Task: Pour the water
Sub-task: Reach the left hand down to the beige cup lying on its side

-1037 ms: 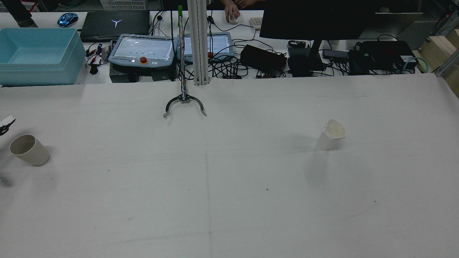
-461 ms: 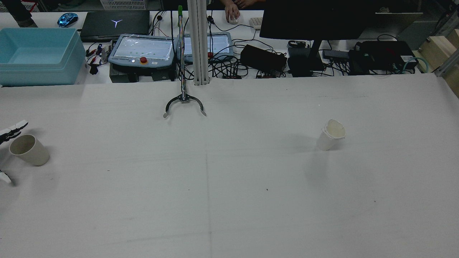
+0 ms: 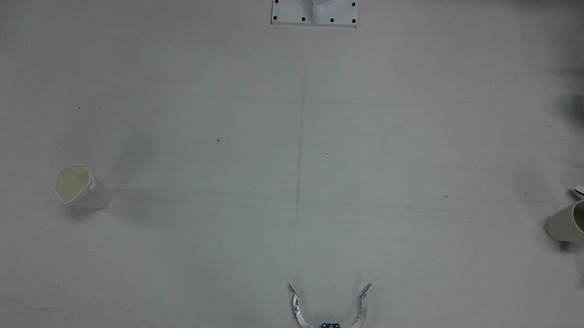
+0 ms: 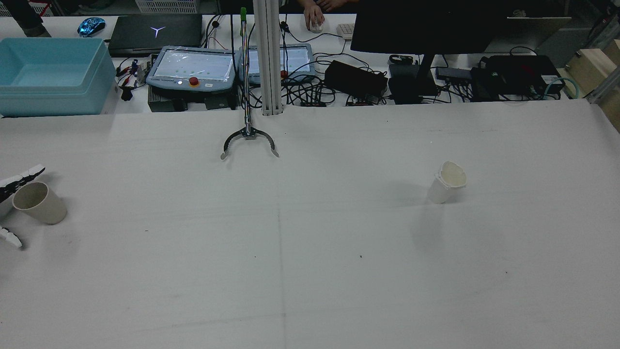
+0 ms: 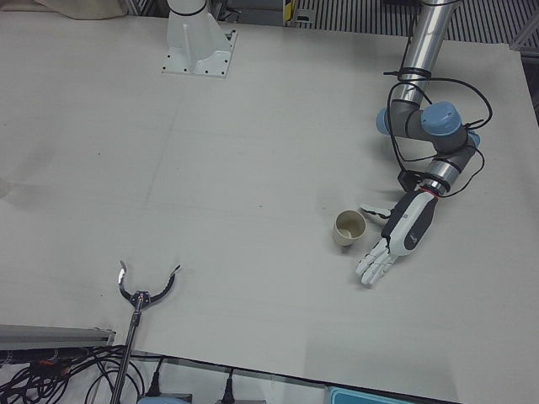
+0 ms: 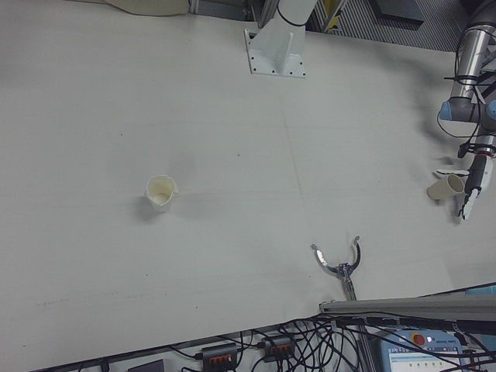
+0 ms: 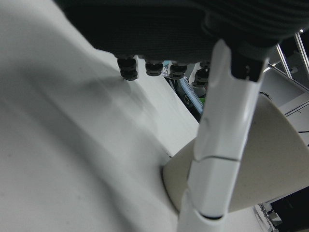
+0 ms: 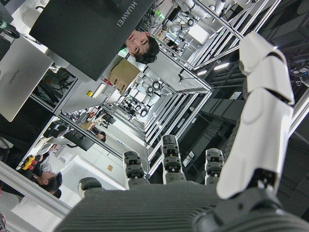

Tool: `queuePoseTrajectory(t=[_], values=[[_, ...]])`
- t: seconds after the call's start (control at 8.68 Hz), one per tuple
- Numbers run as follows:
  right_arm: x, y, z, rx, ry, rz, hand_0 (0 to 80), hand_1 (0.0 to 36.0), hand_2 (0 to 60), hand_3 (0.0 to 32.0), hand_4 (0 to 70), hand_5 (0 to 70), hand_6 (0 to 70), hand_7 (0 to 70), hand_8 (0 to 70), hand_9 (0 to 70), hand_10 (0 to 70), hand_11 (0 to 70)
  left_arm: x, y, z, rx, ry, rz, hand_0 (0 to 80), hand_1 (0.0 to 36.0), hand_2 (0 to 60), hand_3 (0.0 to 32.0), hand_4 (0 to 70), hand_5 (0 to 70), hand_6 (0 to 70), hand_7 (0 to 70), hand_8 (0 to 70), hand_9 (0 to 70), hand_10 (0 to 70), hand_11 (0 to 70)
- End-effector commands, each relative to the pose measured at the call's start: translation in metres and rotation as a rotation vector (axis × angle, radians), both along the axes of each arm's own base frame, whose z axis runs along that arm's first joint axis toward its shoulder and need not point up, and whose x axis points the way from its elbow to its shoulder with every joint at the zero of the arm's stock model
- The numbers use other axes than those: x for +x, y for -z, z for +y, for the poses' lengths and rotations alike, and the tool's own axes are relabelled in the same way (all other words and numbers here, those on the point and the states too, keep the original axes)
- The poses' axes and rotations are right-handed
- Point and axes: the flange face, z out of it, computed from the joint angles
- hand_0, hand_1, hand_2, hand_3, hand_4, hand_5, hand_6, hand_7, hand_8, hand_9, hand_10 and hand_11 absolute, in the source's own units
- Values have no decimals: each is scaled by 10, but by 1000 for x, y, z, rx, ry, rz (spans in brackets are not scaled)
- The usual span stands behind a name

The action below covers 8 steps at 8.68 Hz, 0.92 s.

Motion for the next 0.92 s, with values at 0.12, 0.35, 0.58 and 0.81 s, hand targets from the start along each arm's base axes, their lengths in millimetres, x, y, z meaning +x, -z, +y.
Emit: queuePoseTrajectory(t=[0.12,0.35,0.58,0.81], values=[[0,-1,-1,-2,2,0,514,200,202,214,26,87,186,154,104,100,0,0,11,3,-4,-9,-17,10,800,214,0,36,167,0,61,45,57,10,42,92],[-1,-1,-1,-1,2,0,514,200,202,214,26,87,187,155,104,101,0,0,13,6,-4,-33,-33,42,800,226,0,20,163,9,66,49,61,11,43,94],[0,-1,-1,-1,1,0,514,199,204,214,26,87,188,156,104,101,0,0,12,9,-3,-88,-47,137,800,227,0,18,164,23,68,51,62,10,42,94],[-1,-1,-1,-3,2,1,514,200,202,212,25,87,187,151,103,98,0,0,9,12,-1,-116,-60,229,800,240,0,20,162,10,65,50,65,11,41,93]])
